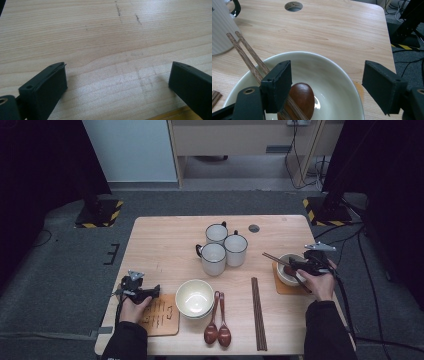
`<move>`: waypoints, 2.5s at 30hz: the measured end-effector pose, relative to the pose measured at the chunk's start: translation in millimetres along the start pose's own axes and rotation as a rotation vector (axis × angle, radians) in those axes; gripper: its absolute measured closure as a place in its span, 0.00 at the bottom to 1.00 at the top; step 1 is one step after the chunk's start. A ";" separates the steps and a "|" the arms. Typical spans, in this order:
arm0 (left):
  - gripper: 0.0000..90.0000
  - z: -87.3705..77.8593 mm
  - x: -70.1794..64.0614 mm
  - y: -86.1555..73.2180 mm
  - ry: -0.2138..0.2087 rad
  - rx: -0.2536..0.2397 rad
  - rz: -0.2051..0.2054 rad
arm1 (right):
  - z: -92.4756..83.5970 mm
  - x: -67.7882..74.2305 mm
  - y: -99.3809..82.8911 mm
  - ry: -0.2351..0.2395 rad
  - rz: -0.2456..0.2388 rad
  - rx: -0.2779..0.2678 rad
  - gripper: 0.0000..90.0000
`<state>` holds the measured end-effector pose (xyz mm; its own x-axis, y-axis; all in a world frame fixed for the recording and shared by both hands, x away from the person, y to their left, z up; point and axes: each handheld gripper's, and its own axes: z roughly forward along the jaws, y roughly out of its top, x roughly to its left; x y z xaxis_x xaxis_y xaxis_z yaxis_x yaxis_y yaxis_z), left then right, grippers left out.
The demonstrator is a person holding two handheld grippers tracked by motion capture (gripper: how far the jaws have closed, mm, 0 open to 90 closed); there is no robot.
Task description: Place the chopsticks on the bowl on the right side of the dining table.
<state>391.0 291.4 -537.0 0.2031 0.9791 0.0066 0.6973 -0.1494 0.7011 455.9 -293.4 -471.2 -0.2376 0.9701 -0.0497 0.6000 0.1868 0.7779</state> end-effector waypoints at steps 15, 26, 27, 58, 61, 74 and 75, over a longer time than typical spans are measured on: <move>0.01 0.0 0.0 0.0 0.000 0.000 0.000 | -1.7 1.4 -1.1 0.042 -0.040 0.003 0.26; 0.01 0.0 0.0 0.0 0.000 0.000 0.000 | -3.7 3.3 -2.4 0.062 -0.073 0.017 0.27; 0.01 0.0 -0.1 0.0 0.000 0.000 0.000 | -4.0 3.5 -2.6 0.064 -0.073 0.018 0.27; 0.01 0.0 -0.1 0.0 0.001 0.000 0.000 | -43.4 -5.7 0.3 0.108 -0.026 -0.094 0.38; 0.01 0.0 -0.1 0.0 0.001 0.000 0.000 | -51.5 -9.3 -2.4 0.105 -0.017 -0.107 0.41; 0.01 0.0 -0.1 0.0 0.001 0.000 0.000 | -69.4 -19.2 -17.8 0.061 0.023 -0.118 0.52; 0.01 0.0 0.0 0.0 0.001 0.000 0.000 | -71.1 -19.8 -19.1 0.061 0.023 -0.114 0.54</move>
<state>391.0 291.4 -537.0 0.2029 0.9792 0.0071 0.6972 -0.1495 0.7011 394.9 -327.2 -440.6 -0.2731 0.9620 0.0041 0.5154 0.1428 0.8449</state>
